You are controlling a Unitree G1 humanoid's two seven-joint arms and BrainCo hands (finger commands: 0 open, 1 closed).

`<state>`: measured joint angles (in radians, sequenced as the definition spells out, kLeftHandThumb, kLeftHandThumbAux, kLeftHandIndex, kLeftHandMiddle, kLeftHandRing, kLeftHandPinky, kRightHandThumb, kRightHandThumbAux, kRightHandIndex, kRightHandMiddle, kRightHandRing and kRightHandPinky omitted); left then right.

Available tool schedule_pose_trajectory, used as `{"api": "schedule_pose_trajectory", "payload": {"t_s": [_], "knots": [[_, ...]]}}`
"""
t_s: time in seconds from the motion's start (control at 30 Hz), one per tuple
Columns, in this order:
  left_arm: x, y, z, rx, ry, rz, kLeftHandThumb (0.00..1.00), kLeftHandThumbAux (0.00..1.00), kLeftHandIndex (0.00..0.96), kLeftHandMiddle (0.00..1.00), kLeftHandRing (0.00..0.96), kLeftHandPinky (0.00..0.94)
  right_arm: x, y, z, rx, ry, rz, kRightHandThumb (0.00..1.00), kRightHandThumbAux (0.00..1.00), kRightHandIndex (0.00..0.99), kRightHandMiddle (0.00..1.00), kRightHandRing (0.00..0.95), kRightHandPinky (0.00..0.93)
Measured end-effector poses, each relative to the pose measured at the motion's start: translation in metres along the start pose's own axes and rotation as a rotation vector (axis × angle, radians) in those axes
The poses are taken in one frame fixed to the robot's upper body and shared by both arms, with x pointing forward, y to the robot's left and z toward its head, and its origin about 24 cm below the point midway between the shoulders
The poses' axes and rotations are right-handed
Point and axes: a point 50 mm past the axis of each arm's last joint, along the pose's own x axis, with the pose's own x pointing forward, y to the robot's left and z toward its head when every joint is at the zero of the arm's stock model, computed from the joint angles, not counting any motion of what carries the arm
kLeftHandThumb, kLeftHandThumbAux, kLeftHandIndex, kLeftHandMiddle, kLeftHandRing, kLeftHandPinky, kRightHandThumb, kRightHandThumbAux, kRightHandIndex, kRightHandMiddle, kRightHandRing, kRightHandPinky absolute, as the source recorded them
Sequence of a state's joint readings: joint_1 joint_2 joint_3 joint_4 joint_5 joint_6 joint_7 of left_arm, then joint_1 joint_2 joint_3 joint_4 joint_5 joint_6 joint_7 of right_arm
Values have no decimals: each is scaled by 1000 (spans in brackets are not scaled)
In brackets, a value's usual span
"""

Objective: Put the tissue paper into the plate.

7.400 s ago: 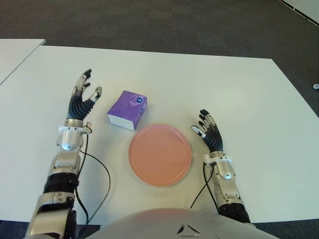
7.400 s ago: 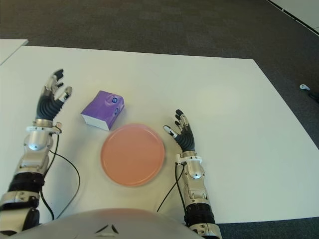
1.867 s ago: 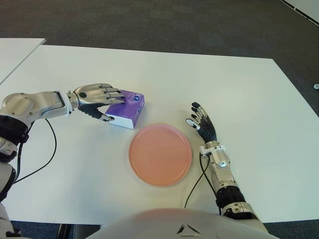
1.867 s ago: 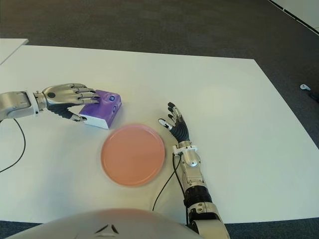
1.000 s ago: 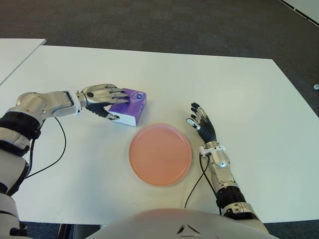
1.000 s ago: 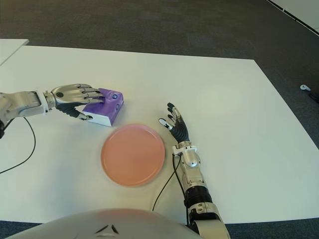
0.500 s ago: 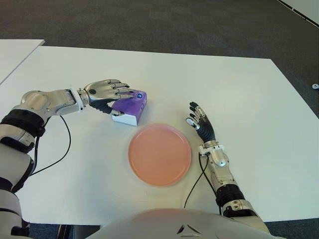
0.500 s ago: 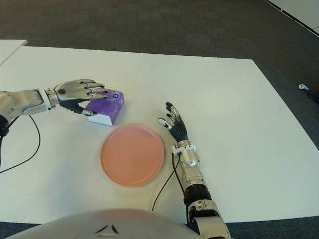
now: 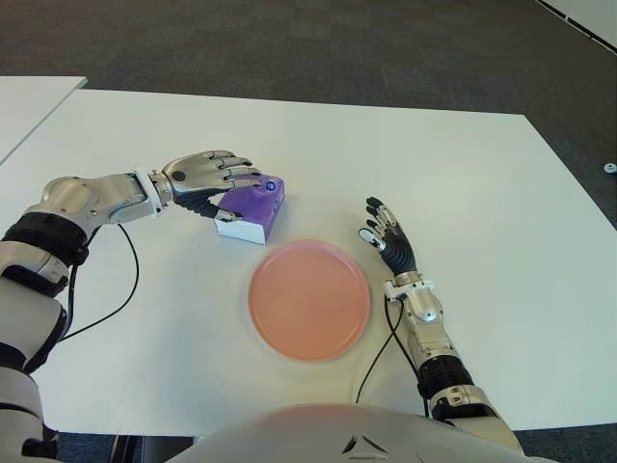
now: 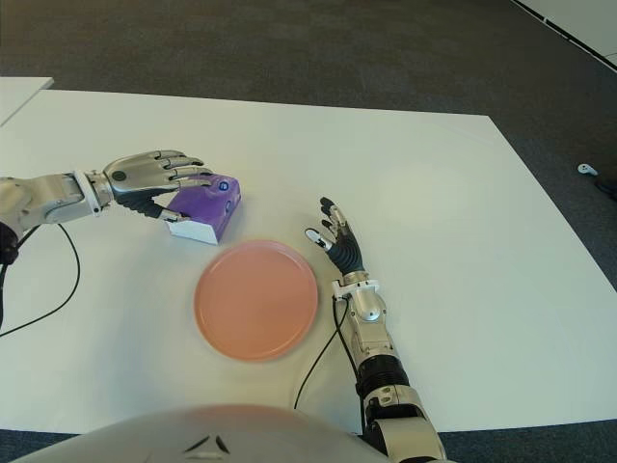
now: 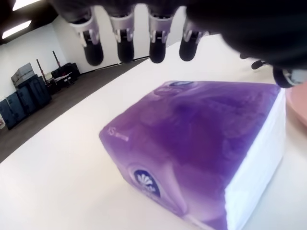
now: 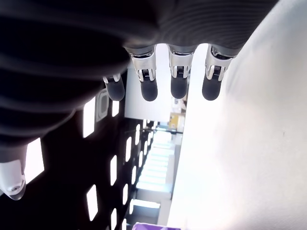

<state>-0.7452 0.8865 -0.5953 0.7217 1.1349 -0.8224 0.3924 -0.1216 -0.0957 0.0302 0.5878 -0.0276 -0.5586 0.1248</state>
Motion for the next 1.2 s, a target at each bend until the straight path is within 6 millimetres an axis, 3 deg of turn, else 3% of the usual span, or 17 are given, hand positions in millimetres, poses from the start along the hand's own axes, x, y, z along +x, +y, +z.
{"api": "schedule_pose_trajectory", "payload": {"t_s": [0.6,1.2], "knots": [[1,0,0,0,16,68,418,63,0,0,0,0,3,0,-1,-1,-3,34,0,444,0,0,0,0],[9,-26,13,-54,1,-102,490,83,0,0,0,0,3,-1,-1,-7,-1,32,0,417,0,0,0,0]]}}
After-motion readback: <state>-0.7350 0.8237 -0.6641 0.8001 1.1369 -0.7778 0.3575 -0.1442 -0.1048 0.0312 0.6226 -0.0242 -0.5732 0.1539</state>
